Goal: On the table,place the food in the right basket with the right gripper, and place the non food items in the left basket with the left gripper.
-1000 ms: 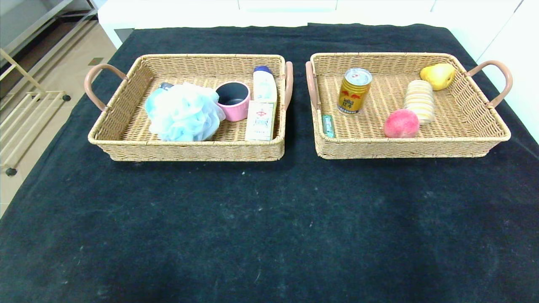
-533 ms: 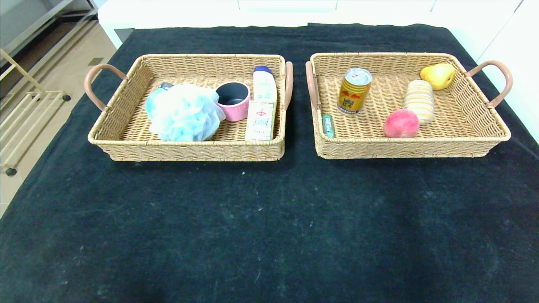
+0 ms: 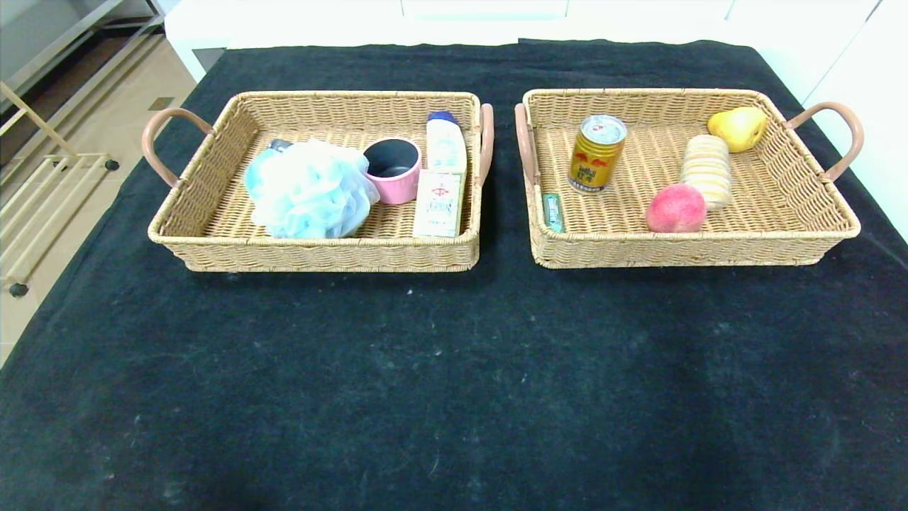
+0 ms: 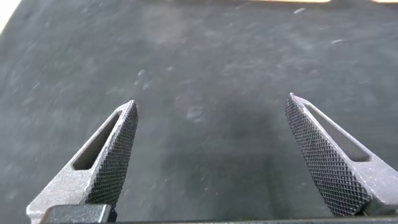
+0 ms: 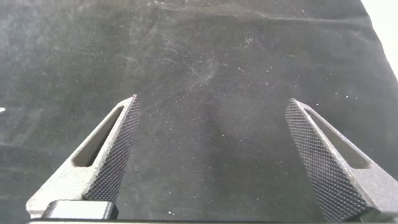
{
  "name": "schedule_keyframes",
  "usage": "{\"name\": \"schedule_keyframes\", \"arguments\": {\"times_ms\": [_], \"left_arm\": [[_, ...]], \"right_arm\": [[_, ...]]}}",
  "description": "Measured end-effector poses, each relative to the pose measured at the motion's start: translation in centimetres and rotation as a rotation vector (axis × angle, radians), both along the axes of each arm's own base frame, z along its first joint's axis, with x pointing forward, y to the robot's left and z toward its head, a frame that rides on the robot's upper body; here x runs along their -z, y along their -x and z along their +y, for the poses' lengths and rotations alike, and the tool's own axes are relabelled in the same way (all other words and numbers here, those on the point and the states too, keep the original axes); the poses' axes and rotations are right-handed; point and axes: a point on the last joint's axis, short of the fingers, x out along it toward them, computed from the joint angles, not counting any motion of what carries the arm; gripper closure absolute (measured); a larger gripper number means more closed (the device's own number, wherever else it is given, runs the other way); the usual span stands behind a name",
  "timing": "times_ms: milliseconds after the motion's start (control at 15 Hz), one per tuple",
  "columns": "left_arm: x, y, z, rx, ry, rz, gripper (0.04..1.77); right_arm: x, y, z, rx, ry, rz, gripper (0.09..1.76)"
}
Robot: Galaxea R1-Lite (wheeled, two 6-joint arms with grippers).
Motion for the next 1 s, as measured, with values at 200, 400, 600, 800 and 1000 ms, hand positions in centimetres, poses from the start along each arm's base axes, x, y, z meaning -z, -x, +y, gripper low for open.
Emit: {"name": "schedule_keyframes", "arguments": {"times_ms": [200, 400, 600, 800, 1000], "left_arm": [[0.11, -0.01, 0.06, -0.028, -0.013, 0.011, 0.09], [0.12, -0.01, 0.05, -0.034, -0.086, 0.012, 0.09], [0.13, -0.01, 0.05, -0.031, -0.090, 0.012, 0.09], [0.13, -0.02, 0.05, -0.030, -0.092, 0.013, 0.09], [0.13, -0.02, 0.05, -0.028, -0.073, 0.013, 0.09]], "right_arm": [[-0.03, 0.00, -0.01, 0.003, -0.003, -0.003, 0.14], [-0.03, 0.00, -0.01, 0.003, -0.003, -0.003, 0.14], [-0.04, 0.00, -0.01, 0.002, -0.003, -0.004, 0.14], [-0.03, 0.00, -0.02, 0.004, -0.001, -0.003, 0.14], [-0.02, 0.00, -0.02, 0.004, -0.002, -0.002, 0.14]]}}
